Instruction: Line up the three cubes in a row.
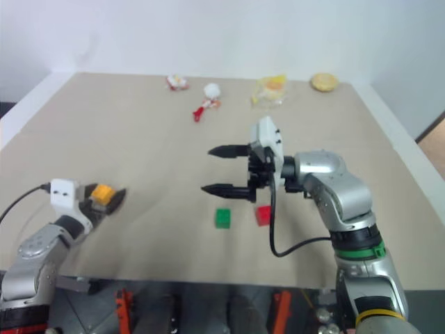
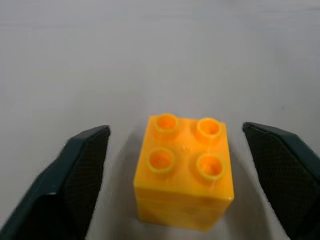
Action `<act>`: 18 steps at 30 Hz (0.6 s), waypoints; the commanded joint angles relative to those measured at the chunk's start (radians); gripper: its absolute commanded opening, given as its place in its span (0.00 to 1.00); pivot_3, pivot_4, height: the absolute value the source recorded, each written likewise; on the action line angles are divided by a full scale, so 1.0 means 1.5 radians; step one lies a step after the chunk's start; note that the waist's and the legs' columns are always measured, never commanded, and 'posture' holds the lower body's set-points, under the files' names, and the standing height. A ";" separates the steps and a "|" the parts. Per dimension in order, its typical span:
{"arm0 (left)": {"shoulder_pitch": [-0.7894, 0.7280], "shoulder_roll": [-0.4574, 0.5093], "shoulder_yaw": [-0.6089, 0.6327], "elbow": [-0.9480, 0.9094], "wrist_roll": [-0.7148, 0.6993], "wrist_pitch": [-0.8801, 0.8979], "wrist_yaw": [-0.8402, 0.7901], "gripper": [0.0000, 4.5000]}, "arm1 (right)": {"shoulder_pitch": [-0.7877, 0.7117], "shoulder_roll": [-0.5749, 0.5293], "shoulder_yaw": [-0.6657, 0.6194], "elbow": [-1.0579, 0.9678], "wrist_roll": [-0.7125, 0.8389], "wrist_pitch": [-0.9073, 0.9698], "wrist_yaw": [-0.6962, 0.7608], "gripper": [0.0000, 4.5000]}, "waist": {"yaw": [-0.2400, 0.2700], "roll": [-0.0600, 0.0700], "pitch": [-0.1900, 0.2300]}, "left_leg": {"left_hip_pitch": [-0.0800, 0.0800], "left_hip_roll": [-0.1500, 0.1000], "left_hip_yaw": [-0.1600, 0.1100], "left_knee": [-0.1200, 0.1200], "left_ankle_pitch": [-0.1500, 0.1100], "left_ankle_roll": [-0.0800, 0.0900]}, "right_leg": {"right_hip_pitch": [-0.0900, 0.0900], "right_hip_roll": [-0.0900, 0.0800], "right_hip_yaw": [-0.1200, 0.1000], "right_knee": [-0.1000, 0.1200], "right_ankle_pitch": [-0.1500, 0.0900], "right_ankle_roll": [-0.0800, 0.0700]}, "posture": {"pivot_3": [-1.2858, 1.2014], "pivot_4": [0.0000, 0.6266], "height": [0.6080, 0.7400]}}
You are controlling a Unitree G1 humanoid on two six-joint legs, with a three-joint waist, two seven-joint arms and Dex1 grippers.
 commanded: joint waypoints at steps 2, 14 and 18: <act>-0.008 0.012 -0.002 0.002 0.006 -0.023 -0.003 0.59 | -0.005 -0.007 -0.010 -0.022 0.001 -0.002 -0.003 1.00 | 0.000 0.000 0.000 | 0.000 0.000 0.000 0.000 0.000 0.000 | 0.000 0.000 0.000 0.000 0.000 0.000 | 0.52 0.24 1.00; -0.007 0.043 -0.075 -0.018 -0.016 -0.033 -0.114 0.31 | -0.001 -0.025 -0.024 -0.028 0.007 -0.001 0.007 1.00 | 0.001 0.000 0.000 | 0.000 0.000 0.000 0.000 0.000 0.000 | 0.000 0.000 0.000 0.000 0.000 0.000 | 0.52 0.24 1.00; -0.031 0.088 -0.141 -0.026 -0.039 -0.048 -0.253 0.31 | 0.038 -0.077 -0.052 -0.065 0.034 0.018 0.032 1.00 | 0.002 0.000 0.000 | 0.000 0.000 0.001 0.000 0.000 0.000 | 0.000 -0.001 0.000 0.000 -0.001 0.000 | 0.52 0.24 1.00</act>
